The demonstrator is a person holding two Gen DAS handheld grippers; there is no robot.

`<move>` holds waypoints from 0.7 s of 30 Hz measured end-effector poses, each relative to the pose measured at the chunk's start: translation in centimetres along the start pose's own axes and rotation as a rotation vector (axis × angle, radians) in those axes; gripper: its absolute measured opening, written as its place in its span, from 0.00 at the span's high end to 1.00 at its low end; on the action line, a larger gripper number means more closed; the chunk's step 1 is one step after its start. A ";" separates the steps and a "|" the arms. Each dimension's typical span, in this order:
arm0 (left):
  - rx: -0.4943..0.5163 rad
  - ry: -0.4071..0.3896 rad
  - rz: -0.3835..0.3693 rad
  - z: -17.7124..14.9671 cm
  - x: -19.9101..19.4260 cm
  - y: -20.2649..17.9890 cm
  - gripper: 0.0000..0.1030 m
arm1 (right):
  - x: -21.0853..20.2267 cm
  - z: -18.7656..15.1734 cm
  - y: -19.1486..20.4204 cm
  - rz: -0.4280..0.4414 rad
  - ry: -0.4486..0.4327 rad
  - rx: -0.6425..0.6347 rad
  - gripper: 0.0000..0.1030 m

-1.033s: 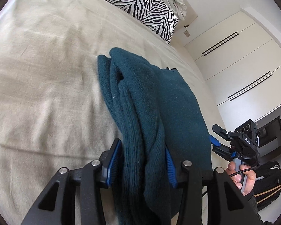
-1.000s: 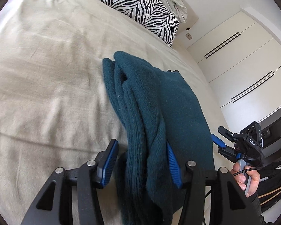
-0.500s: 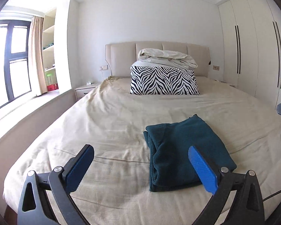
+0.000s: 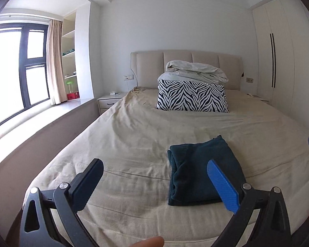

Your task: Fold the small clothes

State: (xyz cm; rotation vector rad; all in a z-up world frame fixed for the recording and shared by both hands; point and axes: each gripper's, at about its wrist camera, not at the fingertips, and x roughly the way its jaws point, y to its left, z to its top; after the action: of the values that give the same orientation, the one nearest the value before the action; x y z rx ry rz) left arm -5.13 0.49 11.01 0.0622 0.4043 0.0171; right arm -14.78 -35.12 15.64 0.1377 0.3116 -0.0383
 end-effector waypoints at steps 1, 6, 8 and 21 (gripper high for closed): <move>0.008 0.006 0.003 -0.1 0.0 -0.1 0.00 | -0.1 0.2 0.0 0.004 0.011 0.013 0.00; 0.001 0.116 0.033 -1.0 1.4 -0.2 0.00 | 0.9 0.1 0.3 -0.049 0.117 0.023 0.00; 0.001 0.162 0.020 -1.4 2.3 -0.1 0.00 | 1.3 -0.3 0.4 -0.067 0.147 0.020 0.00; -0.033 0.283 -0.040 -2.9 4.3 -0.4 0.00 | 4.5 -3.0 1.2 -0.079 0.302 -0.008 0.00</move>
State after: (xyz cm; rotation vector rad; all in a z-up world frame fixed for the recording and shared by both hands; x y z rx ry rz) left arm -2.33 0.43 6.70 0.0185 0.6875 -0.0075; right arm -11.31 -33.61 11.60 0.1232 0.6189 -0.0954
